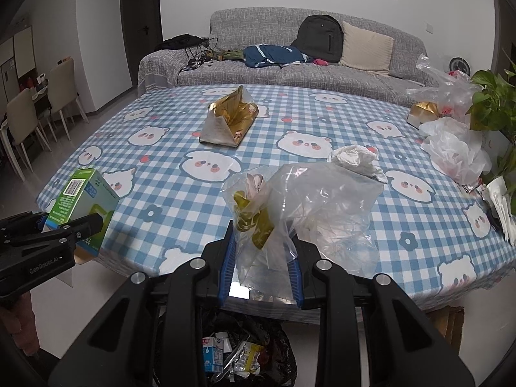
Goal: Collect trash
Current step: 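Carry the green box and plastic bag down over the black trash bin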
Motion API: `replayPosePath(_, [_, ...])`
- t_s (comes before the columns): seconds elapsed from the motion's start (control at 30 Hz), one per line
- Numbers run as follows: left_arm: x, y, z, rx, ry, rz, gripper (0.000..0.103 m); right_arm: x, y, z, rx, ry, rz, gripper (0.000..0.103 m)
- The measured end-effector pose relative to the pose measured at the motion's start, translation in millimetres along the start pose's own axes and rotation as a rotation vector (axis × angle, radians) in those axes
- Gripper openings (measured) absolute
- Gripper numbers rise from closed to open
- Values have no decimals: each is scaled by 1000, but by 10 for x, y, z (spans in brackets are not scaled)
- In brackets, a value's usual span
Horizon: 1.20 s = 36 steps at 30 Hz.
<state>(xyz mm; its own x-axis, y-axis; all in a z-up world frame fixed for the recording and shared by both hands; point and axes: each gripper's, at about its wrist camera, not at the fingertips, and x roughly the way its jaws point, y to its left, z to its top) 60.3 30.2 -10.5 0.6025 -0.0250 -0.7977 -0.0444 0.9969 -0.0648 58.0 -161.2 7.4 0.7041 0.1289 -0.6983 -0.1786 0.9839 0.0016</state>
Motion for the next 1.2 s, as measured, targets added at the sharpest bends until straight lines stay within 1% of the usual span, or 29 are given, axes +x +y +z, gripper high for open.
replayPosePath(0.23, [-151, -7, -200, 4, -5, -4, 46, -155, 98, -141, -11, -2, 9, 27])
replayPosePath(0.4, [-271, -14, -355, 7, -16, -3, 46, -311, 112, -297, 2, -12, 32, 27])
replayPosePath(0.63, [-281, 44, -673, 1, 2, 10, 46, -437, 147, -558, -6, 1, 50, 27])
replayPosePath(0.93, [-382, 110, -1038, -12, 13, 1, 46, -597, 172, -859, -1, 7, 67, 27])
replayPosePath(1.2, [-389, 226, -1323, -44, 19, -5, 46, -611, 290, -1131, -12, 35, 88, 27])
